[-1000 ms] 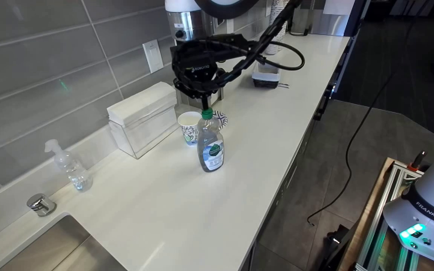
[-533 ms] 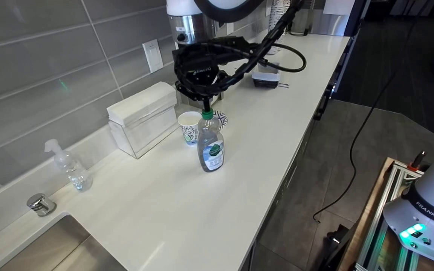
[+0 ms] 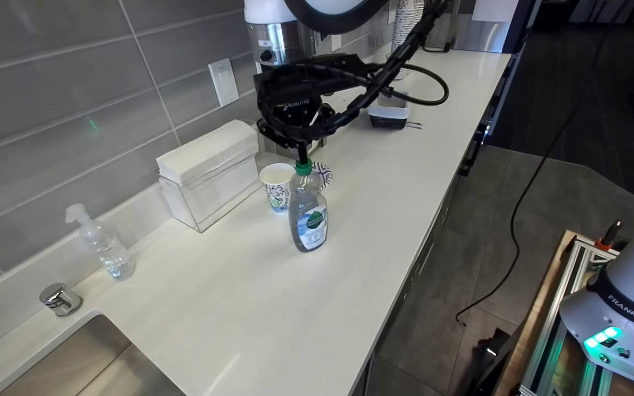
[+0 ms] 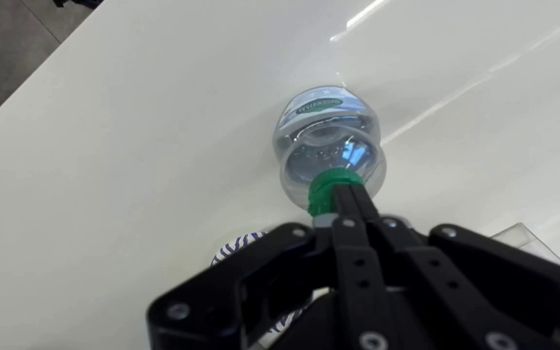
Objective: Close the soap bottle
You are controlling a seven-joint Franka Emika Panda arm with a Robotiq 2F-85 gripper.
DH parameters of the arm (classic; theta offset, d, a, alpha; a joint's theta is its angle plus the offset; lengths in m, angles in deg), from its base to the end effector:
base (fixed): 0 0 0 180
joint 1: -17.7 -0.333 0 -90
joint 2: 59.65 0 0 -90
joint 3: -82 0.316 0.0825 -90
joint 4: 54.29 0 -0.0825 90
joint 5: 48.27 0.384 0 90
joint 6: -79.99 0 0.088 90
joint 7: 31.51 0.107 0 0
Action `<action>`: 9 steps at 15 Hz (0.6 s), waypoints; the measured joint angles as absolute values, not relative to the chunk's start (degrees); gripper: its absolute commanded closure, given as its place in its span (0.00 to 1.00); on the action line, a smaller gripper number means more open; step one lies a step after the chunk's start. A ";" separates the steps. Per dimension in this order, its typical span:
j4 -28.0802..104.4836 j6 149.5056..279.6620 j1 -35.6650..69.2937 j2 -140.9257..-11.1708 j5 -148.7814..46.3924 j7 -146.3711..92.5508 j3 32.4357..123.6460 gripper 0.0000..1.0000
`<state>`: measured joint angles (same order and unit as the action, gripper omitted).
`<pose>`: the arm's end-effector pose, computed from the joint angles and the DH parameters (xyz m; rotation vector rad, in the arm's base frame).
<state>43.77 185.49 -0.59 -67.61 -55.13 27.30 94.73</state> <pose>0.5257 0.2976 0.5023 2.9975 -0.6934 0.0863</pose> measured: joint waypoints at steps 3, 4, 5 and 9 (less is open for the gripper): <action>43.78 185.49 -0.61 -67.35 -55.23 26.56 94.91 0.72; 43.78 185.49 -0.64 -67.12 -55.35 26.20 94.98 0.67; 43.78 185.49 -0.69 -66.82 -55.70 25.53 95.09 0.58; 43.80 185.18 -0.91 -64.75 -57.00 22.08 95.72 0.30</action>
<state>43.80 185.18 -0.91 -64.75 -57.00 22.08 95.72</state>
